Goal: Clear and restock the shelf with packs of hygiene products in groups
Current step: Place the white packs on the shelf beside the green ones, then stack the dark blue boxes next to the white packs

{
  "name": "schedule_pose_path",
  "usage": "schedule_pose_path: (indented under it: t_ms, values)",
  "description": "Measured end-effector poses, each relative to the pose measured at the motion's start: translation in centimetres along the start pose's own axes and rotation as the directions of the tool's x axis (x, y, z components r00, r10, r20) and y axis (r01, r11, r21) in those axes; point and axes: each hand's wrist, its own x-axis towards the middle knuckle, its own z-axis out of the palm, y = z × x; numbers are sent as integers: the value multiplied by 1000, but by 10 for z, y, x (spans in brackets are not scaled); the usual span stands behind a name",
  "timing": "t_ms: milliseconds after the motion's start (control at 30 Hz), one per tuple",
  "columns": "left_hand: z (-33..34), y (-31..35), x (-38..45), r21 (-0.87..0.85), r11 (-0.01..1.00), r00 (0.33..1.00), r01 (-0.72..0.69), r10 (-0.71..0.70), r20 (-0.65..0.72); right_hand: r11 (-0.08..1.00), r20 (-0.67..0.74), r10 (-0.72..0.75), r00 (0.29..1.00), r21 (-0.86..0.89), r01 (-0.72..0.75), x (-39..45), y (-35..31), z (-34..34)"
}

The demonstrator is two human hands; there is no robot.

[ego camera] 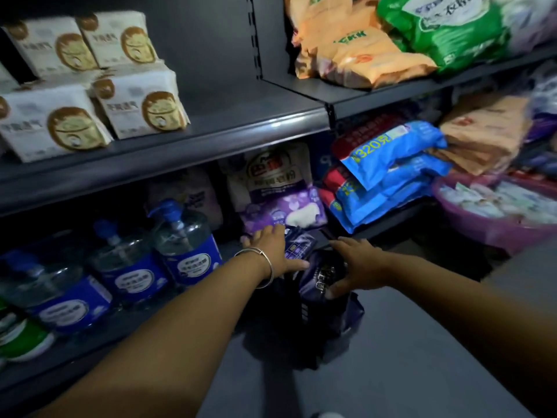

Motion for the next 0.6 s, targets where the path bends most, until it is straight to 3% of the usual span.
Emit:
schedule_pose_path:
  t_ms: [267, 433, 600]
  values:
    - [28, -8, 41, 3, 998, 993, 58, -58, 106, 991, 167, 93, 982, -111, -75, 37, -25, 19]
    - [24, -14, 49, -126, 989, 984, 82, -60, 166, 998, 184, 67, 981, -2, -68, 46, -20, 9]
    - [20, -25, 50, -50, 990, 957, 130, -112, 268, 998, 205, -23, 978, 68, 9, 48, -15, -1]
